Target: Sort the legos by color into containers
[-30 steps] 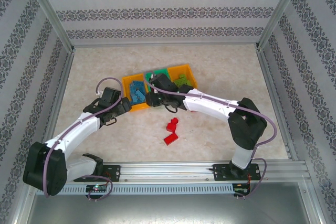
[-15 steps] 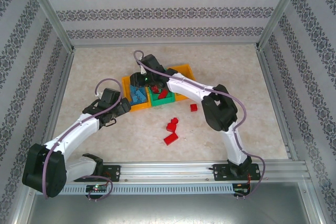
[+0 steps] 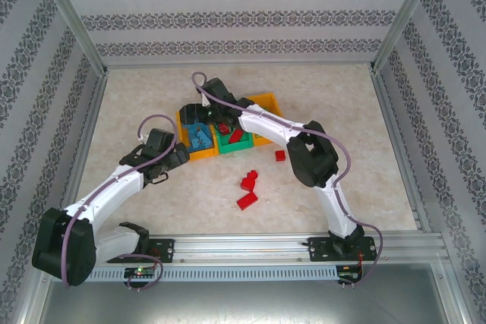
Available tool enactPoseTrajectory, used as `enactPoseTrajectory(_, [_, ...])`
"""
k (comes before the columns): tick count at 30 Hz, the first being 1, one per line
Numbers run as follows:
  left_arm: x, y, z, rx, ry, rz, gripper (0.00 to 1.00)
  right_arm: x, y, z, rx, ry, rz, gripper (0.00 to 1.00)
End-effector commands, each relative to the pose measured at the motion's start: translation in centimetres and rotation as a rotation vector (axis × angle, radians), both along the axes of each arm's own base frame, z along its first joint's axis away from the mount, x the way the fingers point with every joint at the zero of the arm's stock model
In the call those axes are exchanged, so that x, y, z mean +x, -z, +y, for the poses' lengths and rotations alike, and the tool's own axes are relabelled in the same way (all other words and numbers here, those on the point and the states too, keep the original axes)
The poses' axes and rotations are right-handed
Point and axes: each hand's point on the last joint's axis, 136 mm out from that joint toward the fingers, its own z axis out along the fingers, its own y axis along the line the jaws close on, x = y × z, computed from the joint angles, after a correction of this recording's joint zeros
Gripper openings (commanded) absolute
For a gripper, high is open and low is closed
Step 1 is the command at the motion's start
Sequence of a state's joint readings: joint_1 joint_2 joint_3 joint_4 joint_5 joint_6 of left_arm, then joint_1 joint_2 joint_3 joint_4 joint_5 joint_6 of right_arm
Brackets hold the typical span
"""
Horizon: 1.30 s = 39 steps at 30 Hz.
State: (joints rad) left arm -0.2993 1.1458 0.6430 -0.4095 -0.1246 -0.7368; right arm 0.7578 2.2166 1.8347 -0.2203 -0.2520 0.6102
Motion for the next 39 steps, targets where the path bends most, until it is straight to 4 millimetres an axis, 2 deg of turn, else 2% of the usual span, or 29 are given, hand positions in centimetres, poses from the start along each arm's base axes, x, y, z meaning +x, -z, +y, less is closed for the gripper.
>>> enactPoseTrajectory(1, [0.2, -0.8, -0.7, -0.010, 0.057, -0.049, 1.00, -1.6, -4.1, -1.1, 0.014, -0.008, -0.088, 0.91])
enactPoseTrajectory(3, [0.3, -1.4, -1.6, -0.016, 0.101, -0.080, 1.00, -2.3, -4.4, -2.8, -0.014, 0.024, -0.113, 0.98])
enactPoseTrajectory(5, [0.3, -1.8, -2.9, -0.021, 0.155, -0.104, 1.00, -2.8, -4.2, -5.3, -0.065, 0.065, -0.142, 0.98])
enactPoseTrajectory(10, [0.4, -2.4, -6.7, 0.028, 0.304, -0.136, 1.00, -4.2, -3.5, -13.4, -0.199, 0.213, -0.177, 0.98])
enactPoseTrajectory(14, [1.2, -3.0, -9.2, 0.062, 0.379, -0.141, 1.00, -5.8, -1.5, -20.2, -0.330, 0.315, -0.167, 0.98])
enactPoseTrajectory(17, [1.7, -3.2, -11.0, 0.039, 0.430, -0.146, 1.00, -7.5, 1.2, -25.5, -0.456, 0.379, -0.119, 0.98])
enactPoseTrajectory(19, [1.9, -3.4, -12.4, 0.017, 0.468, -0.160, 1.00, -8.7, 3.0, -28.5, -0.494, 0.419, -0.073, 0.98])
enactPoseTrajectory(21, [2.0, -3.3, -13.2, 0.010, 0.490, -0.165, 1.00, -9.6, 4.3, -30.7, -0.496, 0.459, -0.030, 0.98])
enactPoseTrajectory(23, [2.1, -3.1, -13.8, 0.012, 0.503, -0.161, 1.00, -10.3, 5.3, -31.9, -0.490, 0.473, 0.000, 0.98])
enactPoseTrajectory(25, [2.1, -2.9, -14.1, 0.017, 0.512, -0.151, 1.00, -10.6, 6.2, -32.0, -0.491, 0.456, 0.025, 0.97])
enactPoseTrajectory(32, [2.1, -2.7, -14.1, 0.028, 0.509, -0.145, 0.99, -10.8, 8.7, -30.4, -0.527, 0.345, 0.082, 0.88])
enactPoseTrajectory(39, [1.9, -2.5, -13.3, 0.063, 0.488, -0.136, 1.00, -10.0, 11.0, -29.5, -0.566, 0.307, 0.134, 0.78])
